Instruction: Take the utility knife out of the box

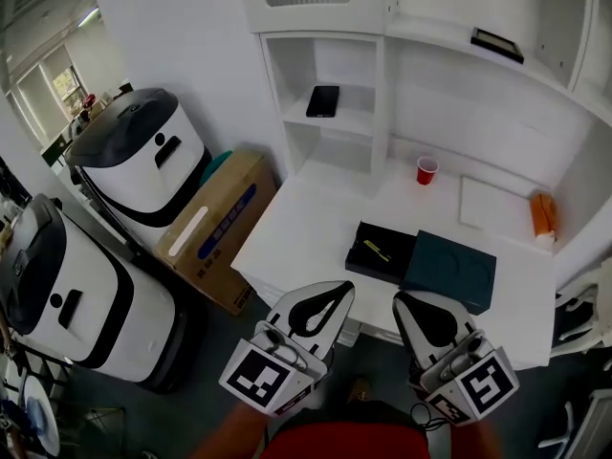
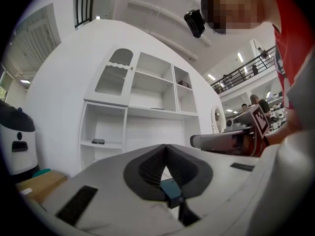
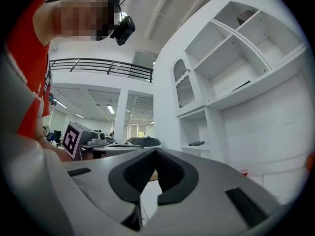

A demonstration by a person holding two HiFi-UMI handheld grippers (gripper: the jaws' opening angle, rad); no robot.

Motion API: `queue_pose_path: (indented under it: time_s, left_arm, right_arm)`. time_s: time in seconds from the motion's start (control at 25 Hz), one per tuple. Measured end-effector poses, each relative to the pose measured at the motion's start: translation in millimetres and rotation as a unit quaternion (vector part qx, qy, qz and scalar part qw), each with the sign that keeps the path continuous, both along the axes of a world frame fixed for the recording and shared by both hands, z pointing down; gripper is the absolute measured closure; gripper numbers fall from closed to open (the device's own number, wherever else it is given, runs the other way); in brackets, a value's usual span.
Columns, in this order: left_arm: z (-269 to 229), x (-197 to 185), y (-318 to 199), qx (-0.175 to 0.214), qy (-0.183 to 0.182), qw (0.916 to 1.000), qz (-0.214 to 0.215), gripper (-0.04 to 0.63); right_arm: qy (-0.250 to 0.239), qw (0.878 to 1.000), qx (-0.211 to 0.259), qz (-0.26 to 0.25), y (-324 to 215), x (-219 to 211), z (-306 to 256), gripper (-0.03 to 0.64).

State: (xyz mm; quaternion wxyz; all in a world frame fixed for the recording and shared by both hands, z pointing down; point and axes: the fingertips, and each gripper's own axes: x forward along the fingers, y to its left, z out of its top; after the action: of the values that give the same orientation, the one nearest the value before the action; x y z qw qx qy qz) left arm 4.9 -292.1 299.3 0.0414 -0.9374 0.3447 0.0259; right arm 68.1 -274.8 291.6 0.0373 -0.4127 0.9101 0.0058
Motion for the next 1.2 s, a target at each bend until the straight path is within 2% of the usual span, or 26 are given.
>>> queue_pose_path:
  time_s: [0.2, 0.36, 0.56, 0.6, 0.76, 0.92, 1.0, 1.2]
  left_arm:
    - [3.1, 5.3, -35.6, -0.002, 0.001, 1.0, -0.009, 0.586]
    - [15.1, 9.3, -58.2, -0.045, -0.005, 0.999, 0.0, 0.586]
    - [33.7, 11.9, -92.7, -0.042, -0.011, 0.9988, 0.023, 0.586]
    - [39.2, 11.9, -98.9, -0.046, -0.015, 0.9985, 0.026, 0.586]
    - [53.8, 5.4, -117.1, -0.051, -0.024, 0.998, 0.029, 0.586]
    - [59.2, -4.1, -128.8, -0.036, -0.023, 0.9986, 0.032, 0.586]
    - [59.2, -9.5, -131.5, -0.044, -0.021, 0.9983, 0.032, 0.586]
    - [60.8, -21.6, -136.8, -0.066, -0.009, 0.9974, 0.028, 0.586]
  right_arm:
    - [0.009, 1.0, -0.013, -0.009, -38.0, 0.3, 8.1, 0.609]
    - [0.028, 0.999, -0.036, -0.006, -67.8, -1.3, 22.6, 0.609]
    - [0.069, 0.995, -0.066, 0.002, -105.6, -3.6, 42.1, 0.606]
    - [0.079, 0.994, -0.074, 0.003, -113.5, -4.6, 47.6, 0.588]
    - [0.128, 0.984, -0.127, -0.005, -141.8, -9.1, 82.4, 0.578]
    - [0.206, 0.958, -0.199, -0.034, -164.0, -12.1, 129.0, 0.522]
    - [0.243, 0.941, -0.232, -0.045, -176.4, -11.0, 152.6, 0.501]
    - [0.322, 0.878, -0.344, -0.082, -193.7, -7.9, 212.4, 0.447]
